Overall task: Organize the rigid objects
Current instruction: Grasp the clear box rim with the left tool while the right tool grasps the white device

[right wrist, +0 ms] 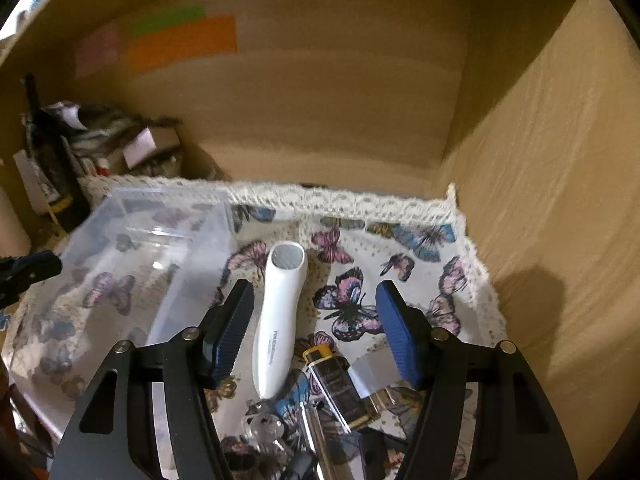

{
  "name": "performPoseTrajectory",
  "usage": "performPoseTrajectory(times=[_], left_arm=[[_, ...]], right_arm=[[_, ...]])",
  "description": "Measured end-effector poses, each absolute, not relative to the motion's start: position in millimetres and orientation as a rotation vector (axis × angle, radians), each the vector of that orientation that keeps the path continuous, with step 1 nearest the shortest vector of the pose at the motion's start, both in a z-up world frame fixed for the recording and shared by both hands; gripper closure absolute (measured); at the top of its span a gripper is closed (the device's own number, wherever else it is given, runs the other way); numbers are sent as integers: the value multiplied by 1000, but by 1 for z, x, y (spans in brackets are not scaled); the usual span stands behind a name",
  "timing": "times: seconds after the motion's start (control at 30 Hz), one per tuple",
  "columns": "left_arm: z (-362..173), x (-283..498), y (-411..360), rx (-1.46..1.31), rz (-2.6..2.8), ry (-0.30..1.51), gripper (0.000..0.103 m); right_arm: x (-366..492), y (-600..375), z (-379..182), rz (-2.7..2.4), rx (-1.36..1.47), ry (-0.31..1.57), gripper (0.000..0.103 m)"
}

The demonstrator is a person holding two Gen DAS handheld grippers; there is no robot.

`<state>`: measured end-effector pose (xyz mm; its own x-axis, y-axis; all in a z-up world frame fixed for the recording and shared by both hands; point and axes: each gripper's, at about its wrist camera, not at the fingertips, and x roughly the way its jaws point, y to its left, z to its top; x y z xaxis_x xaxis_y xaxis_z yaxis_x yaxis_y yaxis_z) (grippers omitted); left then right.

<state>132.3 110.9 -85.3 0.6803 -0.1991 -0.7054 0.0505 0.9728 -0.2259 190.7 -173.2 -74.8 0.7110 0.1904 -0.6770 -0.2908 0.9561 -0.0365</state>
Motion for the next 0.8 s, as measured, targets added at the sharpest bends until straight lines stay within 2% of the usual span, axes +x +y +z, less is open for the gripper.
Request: performPoseTrajectory(times=[0.17,0.4,0.47,0.57,0.8], left_arm=[[-87,129,106,-173,-144,800,91],[-87,128,104,-132,-126,774,92],[-88,128,104,-136,-129,773,92],[-88,129,105,-139,-132,771,92],[-88,129,105,-141,-133,769,92]], right_arm=[[217,-157,-99,311,-152,857,50],[244,-140,-129,344,-180,966,59],[250,-137,-135,344,-185,991,67],[254,-134,-142,339,-190,1001,73],[238,-144,-127,334,-157,941,74]])
